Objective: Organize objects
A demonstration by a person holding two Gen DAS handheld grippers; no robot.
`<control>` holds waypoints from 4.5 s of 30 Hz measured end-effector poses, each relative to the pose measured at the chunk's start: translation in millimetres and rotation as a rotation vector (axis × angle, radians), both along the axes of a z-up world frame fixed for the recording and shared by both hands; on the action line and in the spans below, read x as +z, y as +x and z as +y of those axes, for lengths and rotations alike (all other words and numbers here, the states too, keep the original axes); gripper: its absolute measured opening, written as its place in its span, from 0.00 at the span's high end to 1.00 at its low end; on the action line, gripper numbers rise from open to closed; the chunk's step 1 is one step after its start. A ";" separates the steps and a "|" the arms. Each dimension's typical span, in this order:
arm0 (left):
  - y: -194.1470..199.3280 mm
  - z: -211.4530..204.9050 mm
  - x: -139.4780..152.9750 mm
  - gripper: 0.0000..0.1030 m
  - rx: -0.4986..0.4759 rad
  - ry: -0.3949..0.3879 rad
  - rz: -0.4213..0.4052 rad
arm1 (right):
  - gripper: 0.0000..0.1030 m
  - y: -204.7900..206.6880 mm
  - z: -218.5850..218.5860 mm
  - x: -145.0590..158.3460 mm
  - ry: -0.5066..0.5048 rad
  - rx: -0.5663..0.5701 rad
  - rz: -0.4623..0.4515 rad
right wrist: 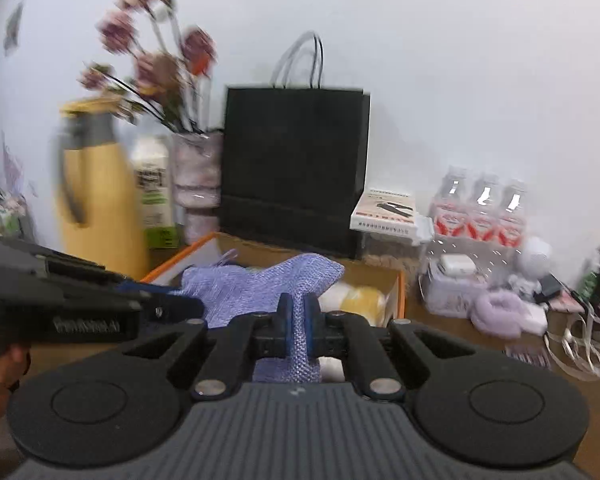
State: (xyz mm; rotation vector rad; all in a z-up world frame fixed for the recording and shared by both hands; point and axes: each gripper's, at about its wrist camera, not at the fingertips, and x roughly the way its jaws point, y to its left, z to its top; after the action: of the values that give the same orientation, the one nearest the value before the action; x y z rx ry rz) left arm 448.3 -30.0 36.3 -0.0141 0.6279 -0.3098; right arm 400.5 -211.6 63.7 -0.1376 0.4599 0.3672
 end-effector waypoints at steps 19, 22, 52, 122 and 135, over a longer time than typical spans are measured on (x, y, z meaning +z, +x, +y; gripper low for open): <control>92.0 17.3 -73.1 0.48 0.043 0.137 0.146 | 0.18 122.0 25.9 -82.2 -0.038 -0.092 0.230; 69.2 26.1 -38.6 0.45 0.070 0.094 0.107 | 0.12 108.0 13.2 -53.8 -0.049 -0.089 0.197; -423.0 40.0 -21.6 0.00 0.319 0.080 -0.090 | 0.00 -360.1 -5.1 -52.7 0.076 -0.120 0.044; -431.4 25.8 -27.3 0.00 0.269 0.098 -0.085 | 0.00 -363.9 7.5 -72.8 0.007 -0.149 0.088; -431.8 27.3 -28.0 0.00 0.267 0.108 -0.091 | 0.00 -365.3 8.4 -72.4 0.017 -0.143 0.090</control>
State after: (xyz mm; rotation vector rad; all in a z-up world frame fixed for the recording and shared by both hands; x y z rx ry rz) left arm 16.4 -2.7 8.3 0.0198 0.5443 -0.0183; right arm 35.1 -203.2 -8.7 -0.0715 0.5517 0.2373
